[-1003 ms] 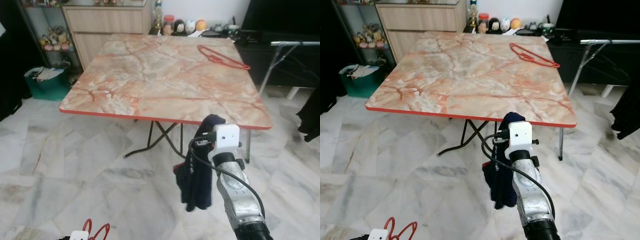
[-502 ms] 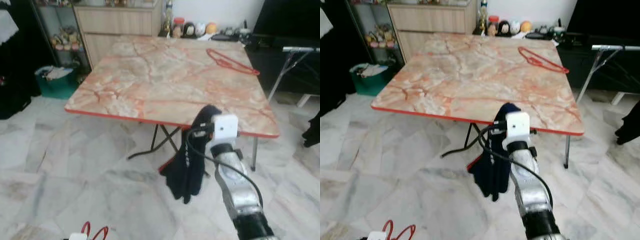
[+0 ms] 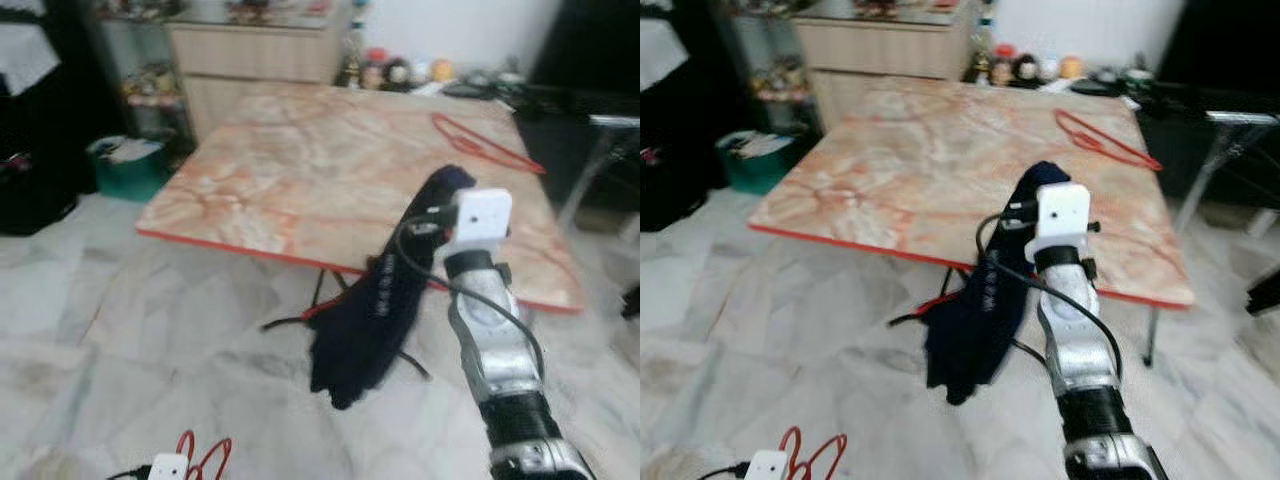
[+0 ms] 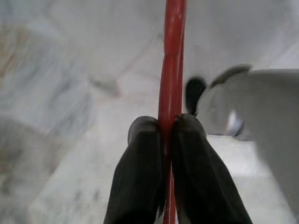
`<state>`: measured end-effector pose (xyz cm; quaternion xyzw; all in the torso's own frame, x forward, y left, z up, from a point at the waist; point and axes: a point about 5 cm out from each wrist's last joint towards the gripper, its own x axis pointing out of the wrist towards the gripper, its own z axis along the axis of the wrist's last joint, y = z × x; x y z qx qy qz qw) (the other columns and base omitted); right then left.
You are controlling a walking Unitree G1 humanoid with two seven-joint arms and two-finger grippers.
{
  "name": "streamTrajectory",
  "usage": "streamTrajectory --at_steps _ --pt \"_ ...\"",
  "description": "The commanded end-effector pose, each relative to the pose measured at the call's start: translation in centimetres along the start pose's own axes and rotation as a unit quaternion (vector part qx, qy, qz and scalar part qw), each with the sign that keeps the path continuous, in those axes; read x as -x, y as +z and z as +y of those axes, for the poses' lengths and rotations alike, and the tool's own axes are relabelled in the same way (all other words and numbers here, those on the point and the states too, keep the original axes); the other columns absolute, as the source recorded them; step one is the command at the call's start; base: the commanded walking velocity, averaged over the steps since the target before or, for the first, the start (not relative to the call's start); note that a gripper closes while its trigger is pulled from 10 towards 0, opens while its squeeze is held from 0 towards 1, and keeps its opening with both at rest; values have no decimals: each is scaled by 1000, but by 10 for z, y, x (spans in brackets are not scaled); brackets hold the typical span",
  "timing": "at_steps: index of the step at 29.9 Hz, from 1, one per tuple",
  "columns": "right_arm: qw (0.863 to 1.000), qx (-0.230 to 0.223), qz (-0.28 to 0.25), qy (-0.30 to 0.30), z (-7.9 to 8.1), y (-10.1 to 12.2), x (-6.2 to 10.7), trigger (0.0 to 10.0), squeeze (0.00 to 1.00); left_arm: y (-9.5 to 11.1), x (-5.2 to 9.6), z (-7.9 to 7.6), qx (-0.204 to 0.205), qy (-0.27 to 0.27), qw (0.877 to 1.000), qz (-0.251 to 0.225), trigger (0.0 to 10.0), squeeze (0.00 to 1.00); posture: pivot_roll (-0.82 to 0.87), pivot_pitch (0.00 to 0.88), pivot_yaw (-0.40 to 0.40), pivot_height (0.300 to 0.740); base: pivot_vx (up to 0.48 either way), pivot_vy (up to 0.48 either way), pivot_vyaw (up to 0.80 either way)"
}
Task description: Hang hanger
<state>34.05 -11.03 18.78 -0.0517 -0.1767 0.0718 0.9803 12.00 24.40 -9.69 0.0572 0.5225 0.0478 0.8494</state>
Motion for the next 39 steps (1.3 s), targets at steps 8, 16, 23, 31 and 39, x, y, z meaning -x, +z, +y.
streamTrajectory --at_steps 8,16,23,31,39 --pt "999 23 -33 -33 -23 16 -17 10000 0 14 -3 -10 -5 -15 1000 -21 10000 0 6 0 -4 740 310 0 0" --pt "995 61 -75 -38 -30 50 -55 10000 0 15 -3 -11 -4 -18 1000 -20 10000 0 8 0 -2 740 310 0 0" --pt "991 66 -107 -39 -31 81 -84 10000 0 15 -3 -11 -2 -18 1000 -20 10000 0 16 0 -5 740 312 0 0" --pt "985 77 -139 -60 -47 115 -104 10000 0 15 -3 -12 0 -18 1000 -21 10000 0 21 0 -10 740 316 0 0" --pt "987 85 -122 -57 -48 102 -101 10000 0 13 -3 -16 -1 -21 1000 -18 10000 0 24 0 -17 740 331 0 0"
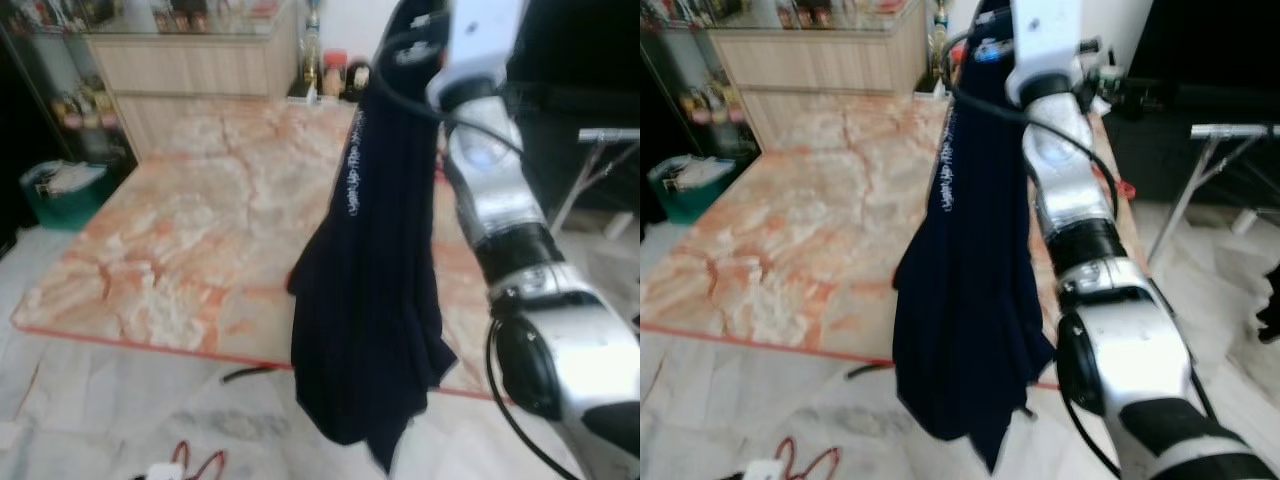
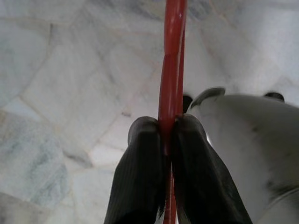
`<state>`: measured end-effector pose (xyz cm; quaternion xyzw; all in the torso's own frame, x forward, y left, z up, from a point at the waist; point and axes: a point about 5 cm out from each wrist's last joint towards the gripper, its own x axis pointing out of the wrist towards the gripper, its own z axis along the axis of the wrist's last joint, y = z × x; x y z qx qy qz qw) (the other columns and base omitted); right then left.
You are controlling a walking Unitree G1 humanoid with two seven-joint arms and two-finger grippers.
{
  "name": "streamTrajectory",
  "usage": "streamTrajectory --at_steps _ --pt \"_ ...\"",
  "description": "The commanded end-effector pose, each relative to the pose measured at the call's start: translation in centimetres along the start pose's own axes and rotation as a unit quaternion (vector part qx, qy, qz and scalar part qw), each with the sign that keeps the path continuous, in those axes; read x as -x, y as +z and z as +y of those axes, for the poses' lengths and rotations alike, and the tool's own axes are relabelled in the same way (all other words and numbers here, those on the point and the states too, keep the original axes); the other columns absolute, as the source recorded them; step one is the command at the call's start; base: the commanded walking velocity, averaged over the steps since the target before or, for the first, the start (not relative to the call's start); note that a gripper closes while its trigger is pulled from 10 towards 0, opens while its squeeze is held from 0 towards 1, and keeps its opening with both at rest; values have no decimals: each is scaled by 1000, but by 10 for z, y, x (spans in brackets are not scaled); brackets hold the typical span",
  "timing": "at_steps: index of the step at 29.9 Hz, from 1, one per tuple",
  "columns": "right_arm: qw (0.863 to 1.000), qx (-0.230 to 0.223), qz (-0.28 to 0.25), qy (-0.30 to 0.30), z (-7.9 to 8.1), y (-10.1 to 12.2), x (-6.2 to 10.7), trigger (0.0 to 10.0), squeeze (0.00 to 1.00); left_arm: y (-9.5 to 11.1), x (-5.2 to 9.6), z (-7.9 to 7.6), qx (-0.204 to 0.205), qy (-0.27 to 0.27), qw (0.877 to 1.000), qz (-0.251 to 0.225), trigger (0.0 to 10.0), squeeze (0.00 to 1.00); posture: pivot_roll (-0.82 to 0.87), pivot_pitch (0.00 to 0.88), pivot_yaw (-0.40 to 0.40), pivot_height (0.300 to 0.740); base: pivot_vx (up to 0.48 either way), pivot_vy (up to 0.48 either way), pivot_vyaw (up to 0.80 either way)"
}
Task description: Hang hanger
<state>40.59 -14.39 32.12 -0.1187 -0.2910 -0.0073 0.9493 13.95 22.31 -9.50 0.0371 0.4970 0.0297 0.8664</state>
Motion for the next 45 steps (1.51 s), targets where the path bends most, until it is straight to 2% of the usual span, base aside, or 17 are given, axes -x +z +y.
streamTrajectory --at_steps 1,3,5,8,9,11,13,15,18,21,28,29,30,31,45 --pt "1000 -7 2 16 12 -4 5 10000 0 -7 2 4 -12 3 1000 14 10000 0 24 0 -17 740 330 0 0" --pt "1000 -7 8 19 13 -8 7 10000 0 -7 2 4 -12 3 1000 15 10000 0 24 0 -20 740 321 0 0" --pt "997 -11 64 38 22 -37 30 10000 0 -11 2 3 -11 -1 1000 20 10000 0 22 0 -24 740 0 0 0" --pt "996 -17 79 43 24 -45 37 10000 0 -11 2 2 -9 -1 1000 21 10000 0 22 0 -24 740 0 0 0" --pt "991 -21 118 51 28 -64 58 10000 0 -15 3 3 -16 0 1000 27 10000 0 17 0 -24 740 0 0 0" --pt "985 -30 161 61 30 -84 84 10000 0 -18 4 3 -16 -1 999 31 10000 0 15 0 -24 740 0 0 0" --pt "981 -30 181 65 29 -92 97 10000 0 -20 4 4 -16 0 999 33 10000 0 15 0 -24 740 0 0 0" --pt "974 -26 219 50 21 -101 122 10000 0 -23 5 5 -20 0 999 38 10000 0 -1 0 -21 740 0 0 0" --pt "972 -30 228 49 20 -101 130 10000 0 -24 6 5 -21 -1 999 39 10000 0 -1 0 -21 740 0 0 0" --pt "963 -39 256 71 24 -93 158 10000 0 -25 6 5 -24 -3 999 41 10000 0 -10 0 -22 740 0 0 0" --pt "944 -45 315 81 27 -93 199 10000 0 -26 6 4 -32 -7 999 43 10000 0 -19 0 -24 740 0 0 0" --pt "941 -45 326 83 27 -94 205 10000 949 -27 6 4 -33 -8 998 45 10000 0 -19 0 -24 740 0 0 0" --pt "937 -45 336 82 27 -95 210 10000 1000 -27 6 3 -35 -9 998 46 10000 0 -19 0 -24 740 0 0 0" --pt "933 -46 348 79 27 -95 215 10000 1000 -29 7 3 -37 -10 998 48 10000 0 -21 0 -24 740 0 0 0" --pt "921 -55 373 95 35 -79 232 10000 1000 -34 9 5 -46 -10 997 55 10000 0 -21 0 -29 740 0 0 0"
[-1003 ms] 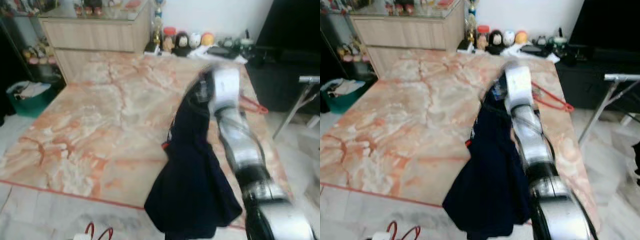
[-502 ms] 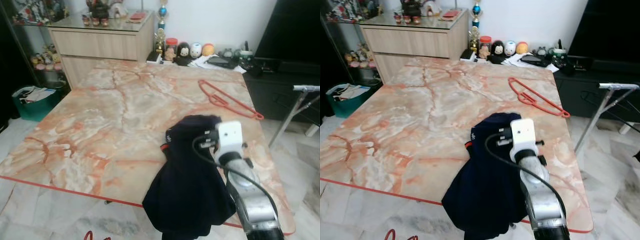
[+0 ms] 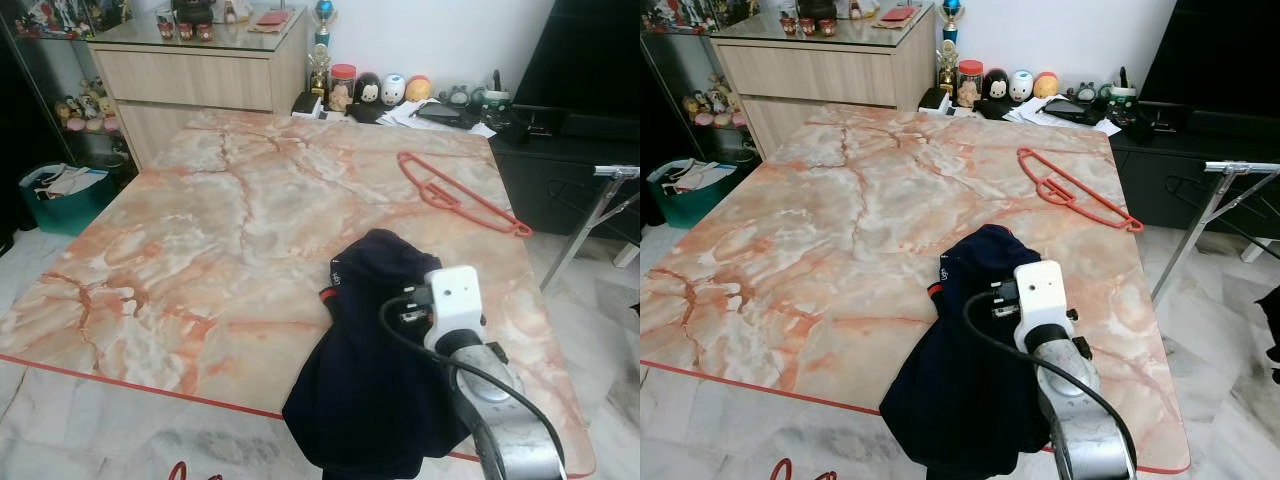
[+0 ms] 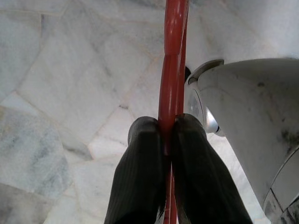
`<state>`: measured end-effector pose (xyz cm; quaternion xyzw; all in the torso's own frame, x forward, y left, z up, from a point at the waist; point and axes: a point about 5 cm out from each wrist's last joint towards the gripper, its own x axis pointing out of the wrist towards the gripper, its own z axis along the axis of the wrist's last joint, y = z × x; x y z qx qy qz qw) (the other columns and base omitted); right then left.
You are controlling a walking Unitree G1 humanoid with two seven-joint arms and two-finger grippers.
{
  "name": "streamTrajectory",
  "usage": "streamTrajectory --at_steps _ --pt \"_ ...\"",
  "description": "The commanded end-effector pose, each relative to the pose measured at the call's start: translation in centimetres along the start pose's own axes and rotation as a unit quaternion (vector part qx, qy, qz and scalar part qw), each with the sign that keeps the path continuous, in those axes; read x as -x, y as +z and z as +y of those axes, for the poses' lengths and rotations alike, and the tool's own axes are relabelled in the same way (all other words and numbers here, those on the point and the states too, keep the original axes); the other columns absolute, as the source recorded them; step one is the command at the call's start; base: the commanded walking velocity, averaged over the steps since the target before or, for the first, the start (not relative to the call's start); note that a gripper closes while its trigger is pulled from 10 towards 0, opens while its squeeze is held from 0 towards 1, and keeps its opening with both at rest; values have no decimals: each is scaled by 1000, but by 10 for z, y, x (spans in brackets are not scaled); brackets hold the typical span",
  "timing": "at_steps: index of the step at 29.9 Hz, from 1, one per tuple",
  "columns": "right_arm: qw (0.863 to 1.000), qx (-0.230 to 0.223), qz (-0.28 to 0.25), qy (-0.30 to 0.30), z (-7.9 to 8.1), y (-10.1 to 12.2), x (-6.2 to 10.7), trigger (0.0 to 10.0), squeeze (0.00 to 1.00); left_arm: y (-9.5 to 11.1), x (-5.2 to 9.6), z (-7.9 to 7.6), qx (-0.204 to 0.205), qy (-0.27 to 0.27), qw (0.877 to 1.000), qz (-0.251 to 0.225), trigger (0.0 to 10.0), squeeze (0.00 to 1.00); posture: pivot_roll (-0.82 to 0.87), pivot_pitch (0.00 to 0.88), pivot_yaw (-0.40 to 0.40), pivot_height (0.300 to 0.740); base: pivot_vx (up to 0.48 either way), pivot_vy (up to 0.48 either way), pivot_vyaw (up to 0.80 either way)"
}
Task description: Hang hanger
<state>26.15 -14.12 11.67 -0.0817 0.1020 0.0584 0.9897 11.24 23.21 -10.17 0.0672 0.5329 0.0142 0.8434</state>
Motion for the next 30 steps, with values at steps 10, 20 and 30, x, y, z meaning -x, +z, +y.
streamTrajectory --at_steps 10,20,30 --pt "999 -11 4 -41 -4 3 13 10000 1000 -8 1 -4 -14 -13 1000 13 10000 0 -27 0 -28 740 0 0 0" --pt "998 -7 8 -55 -4 5 13 10000 0 -7 1 -3 -7 -11 1000 8 10000 0 -25 0 -35 740 0 0 0" --pt "997 -13 -21 -70 -8 18 5 10000 0 -9 2 1 3 -7 1000 12 10000 0 -24 0 -38 740 0 0 0"
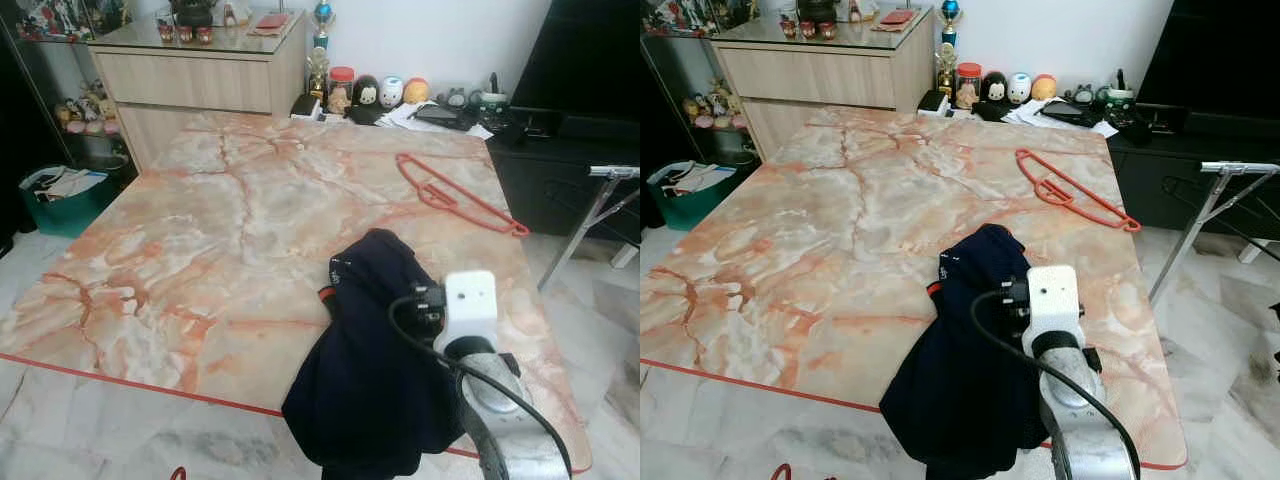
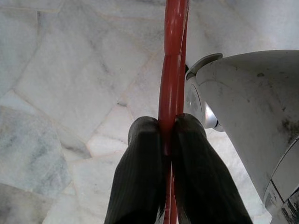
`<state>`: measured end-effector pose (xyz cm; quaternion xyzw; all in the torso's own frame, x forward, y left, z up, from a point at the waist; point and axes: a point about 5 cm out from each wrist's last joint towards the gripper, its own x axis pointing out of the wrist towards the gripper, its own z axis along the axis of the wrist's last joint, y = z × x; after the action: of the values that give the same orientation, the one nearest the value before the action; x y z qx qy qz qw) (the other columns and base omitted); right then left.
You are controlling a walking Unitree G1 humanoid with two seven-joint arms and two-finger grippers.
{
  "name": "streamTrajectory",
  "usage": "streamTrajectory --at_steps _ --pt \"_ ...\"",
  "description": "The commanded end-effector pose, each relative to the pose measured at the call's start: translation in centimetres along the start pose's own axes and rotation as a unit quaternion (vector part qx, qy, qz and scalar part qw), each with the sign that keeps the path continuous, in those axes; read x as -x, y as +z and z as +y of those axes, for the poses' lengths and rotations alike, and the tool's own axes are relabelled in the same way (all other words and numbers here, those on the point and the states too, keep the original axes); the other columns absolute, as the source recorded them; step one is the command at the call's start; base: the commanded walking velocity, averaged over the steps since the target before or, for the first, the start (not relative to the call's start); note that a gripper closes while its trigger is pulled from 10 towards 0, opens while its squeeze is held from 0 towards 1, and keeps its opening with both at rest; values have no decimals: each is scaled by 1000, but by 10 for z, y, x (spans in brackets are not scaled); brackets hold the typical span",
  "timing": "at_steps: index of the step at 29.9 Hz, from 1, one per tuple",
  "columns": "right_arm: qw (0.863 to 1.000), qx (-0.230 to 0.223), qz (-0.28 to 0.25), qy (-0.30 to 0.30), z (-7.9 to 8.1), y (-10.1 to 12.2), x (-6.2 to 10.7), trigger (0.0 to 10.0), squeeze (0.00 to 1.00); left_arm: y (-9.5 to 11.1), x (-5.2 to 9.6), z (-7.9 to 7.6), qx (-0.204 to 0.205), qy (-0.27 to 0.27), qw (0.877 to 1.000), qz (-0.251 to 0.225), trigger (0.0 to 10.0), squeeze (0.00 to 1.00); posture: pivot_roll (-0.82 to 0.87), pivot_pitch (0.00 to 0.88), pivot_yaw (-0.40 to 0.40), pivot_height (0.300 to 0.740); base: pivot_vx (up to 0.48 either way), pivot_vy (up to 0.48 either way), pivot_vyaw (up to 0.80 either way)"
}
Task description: Hang hanger
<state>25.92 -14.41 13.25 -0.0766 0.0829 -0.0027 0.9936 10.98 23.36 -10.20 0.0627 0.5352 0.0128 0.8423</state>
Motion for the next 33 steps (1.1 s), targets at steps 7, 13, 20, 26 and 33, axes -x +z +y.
streamTrajectory --at_steps 7,13,20,26,33 --pt "1000 -8 -22 -12 -2 11 -8 10000 0 -8 1 0 4 -3 1000 10 10000 0 -23 0 -39 740 0 0 0" --pt "1000 -6 -26 -10 -3 12 -13 10000 0 -9 2 1 5 -2 1000 11 10000 0 -20 0 -41 740 -41 0 0" --pt "999 -6 -38 -2 -2 16 -19 10000 0 -11 2 -1 7 -3 1000 13 10000 0 -26 0 -42 740 -252 0 0" --pt "999 -8 -48 10 3 20 -24 10000 0 -12 2 -2 8 -4 1000 14 10000 0 -28 0 -39 740 -260 0 0" --pt "998 -12 -54 22 9 22 -28 10000 0 -14 3 0 10 -2 1000 15 10000 0 -21 0 -37 740 -275 0 0"
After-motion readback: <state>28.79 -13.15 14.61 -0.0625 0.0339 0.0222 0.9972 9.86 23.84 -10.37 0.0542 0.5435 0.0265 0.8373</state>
